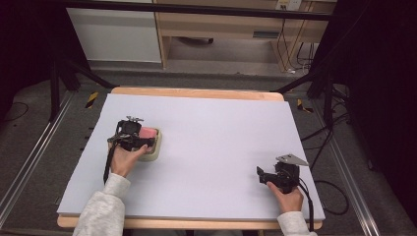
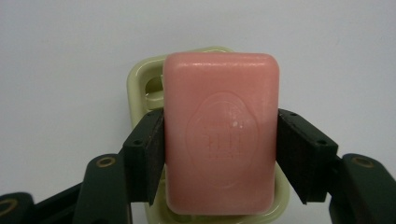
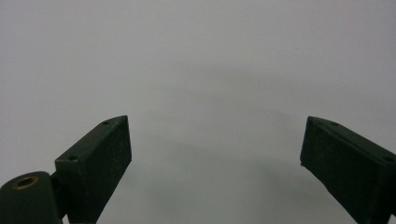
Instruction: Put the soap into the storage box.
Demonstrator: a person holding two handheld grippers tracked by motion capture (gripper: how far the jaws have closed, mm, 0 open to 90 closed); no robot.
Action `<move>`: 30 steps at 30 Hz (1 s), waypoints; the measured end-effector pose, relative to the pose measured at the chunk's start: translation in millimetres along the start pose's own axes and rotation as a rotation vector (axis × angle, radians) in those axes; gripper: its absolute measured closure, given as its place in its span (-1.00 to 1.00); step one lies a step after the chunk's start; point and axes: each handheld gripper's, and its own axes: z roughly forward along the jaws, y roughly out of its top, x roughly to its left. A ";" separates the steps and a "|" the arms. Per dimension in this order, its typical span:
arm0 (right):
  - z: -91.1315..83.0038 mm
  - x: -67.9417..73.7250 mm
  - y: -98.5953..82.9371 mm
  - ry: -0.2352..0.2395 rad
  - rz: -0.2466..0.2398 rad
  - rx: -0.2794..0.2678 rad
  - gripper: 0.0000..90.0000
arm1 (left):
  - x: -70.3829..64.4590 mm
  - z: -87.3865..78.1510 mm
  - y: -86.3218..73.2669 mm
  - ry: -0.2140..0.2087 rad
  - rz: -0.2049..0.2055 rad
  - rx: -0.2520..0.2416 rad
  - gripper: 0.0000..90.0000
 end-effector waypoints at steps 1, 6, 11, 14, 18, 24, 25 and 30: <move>0.0 0.0 0.0 0.000 0.000 0.000 -0.80 | 0.0 0.0 0.0 0.000 0.000 0.000 -0.18; 0.0 0.3 0.0 0.003 0.000 0.001 -0.80 | 2.0 3.8 -2.7 0.006 -0.011 0.012 -0.18; 0.2 0.1 0.0 0.001 0.000 0.000 -0.80 | 2.8 6.9 -4.0 0.011 -0.016 0.018 -0.18; 0.2 0.0 0.0 0.002 -0.002 0.000 -0.80 | 2.8 7.3 -4.1 0.009 -0.020 0.014 -0.18; 0.1 0.1 0.0 0.002 -0.002 0.001 -0.80 | 2.8 8.0 -3.7 0.012 -0.021 0.012 -0.18; 0.0 0.2 0.0 0.003 0.000 0.002 -0.80 | 2.3 10.7 -3.4 0.021 -0.028 0.009 -0.18; 0.0 0.3 0.0 0.003 0.000 0.002 -0.80 | 2.3 11.5 -3.4 0.024 -0.030 0.009 -0.18; 0.0 0.3 0.0 0.004 0.000 0.003 -0.80 | 2.0 15.0 -4.2 0.028 -0.031 0.016 -0.18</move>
